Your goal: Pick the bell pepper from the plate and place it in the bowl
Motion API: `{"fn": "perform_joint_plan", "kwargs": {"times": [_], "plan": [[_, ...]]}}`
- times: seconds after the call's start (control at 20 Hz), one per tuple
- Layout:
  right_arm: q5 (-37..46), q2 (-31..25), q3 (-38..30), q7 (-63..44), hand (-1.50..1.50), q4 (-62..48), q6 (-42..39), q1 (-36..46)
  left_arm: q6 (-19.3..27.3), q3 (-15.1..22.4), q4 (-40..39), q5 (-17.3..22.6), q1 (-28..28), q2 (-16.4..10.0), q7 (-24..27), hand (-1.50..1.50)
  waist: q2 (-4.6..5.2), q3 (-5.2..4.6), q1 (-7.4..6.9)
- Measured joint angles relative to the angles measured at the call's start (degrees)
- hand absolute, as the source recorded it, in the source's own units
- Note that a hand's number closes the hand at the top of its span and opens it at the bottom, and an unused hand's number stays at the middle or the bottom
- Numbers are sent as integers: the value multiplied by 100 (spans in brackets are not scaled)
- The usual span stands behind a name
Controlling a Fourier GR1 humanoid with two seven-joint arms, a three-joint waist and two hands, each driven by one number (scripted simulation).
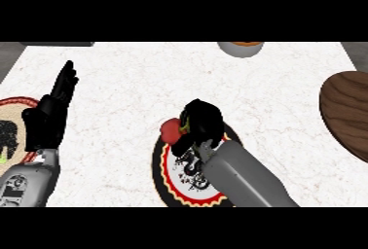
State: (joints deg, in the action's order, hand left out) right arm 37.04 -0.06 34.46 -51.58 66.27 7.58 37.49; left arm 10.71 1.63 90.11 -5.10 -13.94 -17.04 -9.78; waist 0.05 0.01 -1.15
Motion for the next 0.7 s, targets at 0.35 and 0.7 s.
{"fn": "perform_joint_plan", "kwargs": {"times": [0.35,0.7], "plan": [[733,-16,-178,-532,150,836,1234,276,23,-55,23,-27,57,18,-52,0,-38,-1,120],[1995,-296,-664,-997,150,1571,1229,120,85,-60,135,-110,129,69,-153,0,-53,-3,210]]}}
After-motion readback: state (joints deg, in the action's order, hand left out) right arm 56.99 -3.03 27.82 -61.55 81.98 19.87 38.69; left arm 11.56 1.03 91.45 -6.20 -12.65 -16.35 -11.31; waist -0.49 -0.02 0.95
